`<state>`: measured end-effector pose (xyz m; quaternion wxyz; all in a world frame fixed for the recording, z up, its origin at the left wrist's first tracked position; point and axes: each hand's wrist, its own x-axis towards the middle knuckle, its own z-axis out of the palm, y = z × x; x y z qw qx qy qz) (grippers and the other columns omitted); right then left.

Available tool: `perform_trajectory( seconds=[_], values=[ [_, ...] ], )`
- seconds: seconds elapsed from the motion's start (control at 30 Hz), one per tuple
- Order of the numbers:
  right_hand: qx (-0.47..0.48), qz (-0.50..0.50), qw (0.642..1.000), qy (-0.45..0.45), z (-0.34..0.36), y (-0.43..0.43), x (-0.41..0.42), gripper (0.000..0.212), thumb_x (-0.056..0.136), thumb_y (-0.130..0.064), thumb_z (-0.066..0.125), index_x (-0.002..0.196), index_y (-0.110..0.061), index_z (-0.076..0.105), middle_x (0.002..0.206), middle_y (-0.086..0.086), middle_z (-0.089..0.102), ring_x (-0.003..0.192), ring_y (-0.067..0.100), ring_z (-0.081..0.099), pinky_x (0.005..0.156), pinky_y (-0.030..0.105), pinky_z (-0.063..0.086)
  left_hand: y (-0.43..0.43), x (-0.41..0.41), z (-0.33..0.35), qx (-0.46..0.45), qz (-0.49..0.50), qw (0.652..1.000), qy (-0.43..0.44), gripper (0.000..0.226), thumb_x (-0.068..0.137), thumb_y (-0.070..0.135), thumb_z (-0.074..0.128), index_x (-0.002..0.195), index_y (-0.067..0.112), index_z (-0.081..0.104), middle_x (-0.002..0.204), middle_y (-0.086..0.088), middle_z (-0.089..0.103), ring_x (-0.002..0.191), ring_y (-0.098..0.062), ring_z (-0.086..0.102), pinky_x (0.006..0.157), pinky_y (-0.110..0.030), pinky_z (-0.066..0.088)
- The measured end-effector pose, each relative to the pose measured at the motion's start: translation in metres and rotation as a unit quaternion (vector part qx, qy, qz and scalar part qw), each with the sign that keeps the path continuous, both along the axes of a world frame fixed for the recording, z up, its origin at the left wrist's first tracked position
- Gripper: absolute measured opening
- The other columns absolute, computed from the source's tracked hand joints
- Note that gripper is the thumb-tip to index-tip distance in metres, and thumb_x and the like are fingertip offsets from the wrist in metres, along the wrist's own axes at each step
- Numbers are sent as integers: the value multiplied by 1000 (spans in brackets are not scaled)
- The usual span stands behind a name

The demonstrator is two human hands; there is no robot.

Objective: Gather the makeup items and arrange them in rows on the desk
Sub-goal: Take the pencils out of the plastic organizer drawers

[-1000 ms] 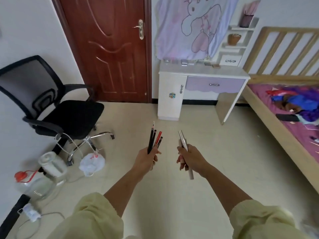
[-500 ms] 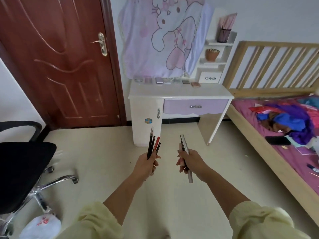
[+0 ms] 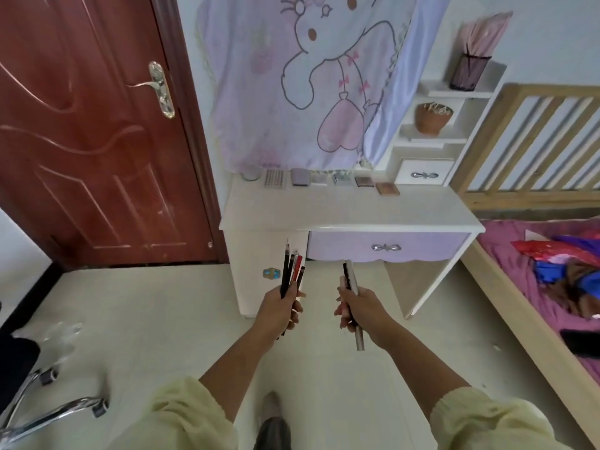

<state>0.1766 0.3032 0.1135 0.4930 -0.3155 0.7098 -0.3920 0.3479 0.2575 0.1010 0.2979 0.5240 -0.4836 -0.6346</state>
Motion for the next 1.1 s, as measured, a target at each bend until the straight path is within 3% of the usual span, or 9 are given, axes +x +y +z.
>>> perform_trajectory(
  seconds=[0.23,0.4,0.53,0.7,0.87,1.0,1.1],
  values=[
    [27,-1,999,19,-17,-174,-44,33,100,-24,47,77,-2,54,52,5,57,40,17,54,41,23,37,-175,-42,-11,27,7,1000,3,31,102,28,43,94,3,59,67,-8,61,49,-16,60,52,-26,47],
    [59,9,998,16,-27,-262,-63,28,100,-23,49,82,-2,53,55,7,59,38,16,54,39,21,37,-280,-61,-31,13,36,998,-58,34,100,35,48,94,5,63,70,-4,71,75,-18,68,81,-41,55],
    [88,14,996,18,-39,-334,-83,28,99,-23,48,77,-6,52,54,7,59,38,17,53,41,22,38,-347,-80,-53,14,42,992,-120,43,101,36,44,98,-1,67,74,10,67,79,1,58,67,-13,38],
    [100,24,994,27,-56,-413,-107,29,99,-16,47,71,-8,50,50,5,51,44,16,55,39,20,42,-412,-111,-82,39,51,988,-140,38,100,38,47,96,6,66,71,5,69,76,-3,60,63,-17,38],
    [145,53,987,51,-89,-469,-130,24,98,-22,48,83,-4,52,43,-1,54,51,22,60,51,32,51,-450,-142,-107,63,64,978,-187,34,99,39,48,97,9,64,66,5,69,68,-6,61,59,-18,38],
    [159,77,981,81,-102,-507,-140,26,98,-27,47,91,-2,53,56,5,60,45,18,56,47,28,49,-477,-162,-111,58,63,973,-216,30,99,40,47,95,13,61,68,5,70,67,-8,62,52,-11,40],
    [177,106,971,120,-110,-524,-139,28,99,-29,45,96,-2,51,69,11,65,49,18,58,49,30,52,-487,-171,-118,62,50,965,-250,31,98,43,47,93,16,60,70,5,71,70,-9,63,57,-18,42]
  ],
)
